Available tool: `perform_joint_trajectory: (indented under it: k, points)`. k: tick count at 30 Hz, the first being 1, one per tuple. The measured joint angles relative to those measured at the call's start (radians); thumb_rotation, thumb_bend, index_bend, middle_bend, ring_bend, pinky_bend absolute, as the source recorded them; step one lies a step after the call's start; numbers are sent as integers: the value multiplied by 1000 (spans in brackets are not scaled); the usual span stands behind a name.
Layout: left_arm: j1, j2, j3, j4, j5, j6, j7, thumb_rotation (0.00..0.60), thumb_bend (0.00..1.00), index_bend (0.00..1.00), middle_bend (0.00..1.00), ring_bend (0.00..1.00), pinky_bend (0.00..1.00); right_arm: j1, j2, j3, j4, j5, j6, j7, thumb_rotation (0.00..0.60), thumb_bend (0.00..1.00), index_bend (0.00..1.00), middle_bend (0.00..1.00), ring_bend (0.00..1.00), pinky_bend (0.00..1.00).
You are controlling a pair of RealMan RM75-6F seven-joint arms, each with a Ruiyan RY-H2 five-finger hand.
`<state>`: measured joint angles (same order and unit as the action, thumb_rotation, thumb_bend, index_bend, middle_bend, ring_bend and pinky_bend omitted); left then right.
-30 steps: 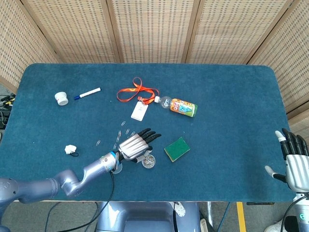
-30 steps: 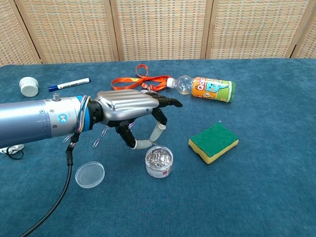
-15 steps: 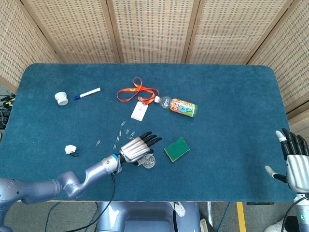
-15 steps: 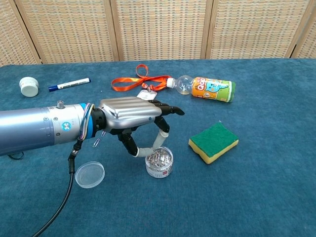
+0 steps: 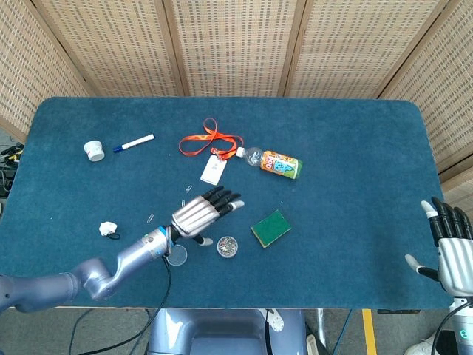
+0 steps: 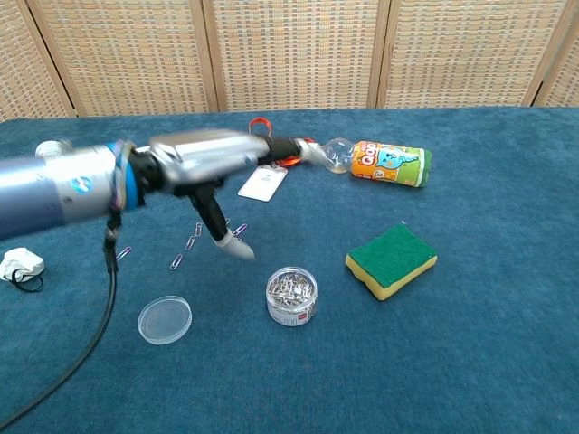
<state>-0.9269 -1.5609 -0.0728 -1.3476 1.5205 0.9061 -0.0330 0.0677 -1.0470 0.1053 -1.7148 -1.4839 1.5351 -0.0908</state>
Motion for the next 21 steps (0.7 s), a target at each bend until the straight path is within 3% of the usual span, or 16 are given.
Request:
perform_joint_trajectory:
  k: [8, 14, 21]
  points:
    - [201, 214, -26, -144, -159, 208, 107, 600, 49, 0, 0, 0, 0, -1, 4, -4, -9, -10, 1, 5, 600, 0, 0, 0, 0, 0]
    - [393, 307, -26, -234, -308, 415, 219, 600, 41, 0, 0, 0, 0, 0, 3, -7, -15, -8, -6, -5, 600, 0, 0, 0, 0, 0]
    - [573, 369, 3, -291, -349, 577, 170, 600, 50, 0, 0, 0, 0, -1, 2, -12, -18, -16, -6, -14, 600, 0, 0, 0, 0, 0]
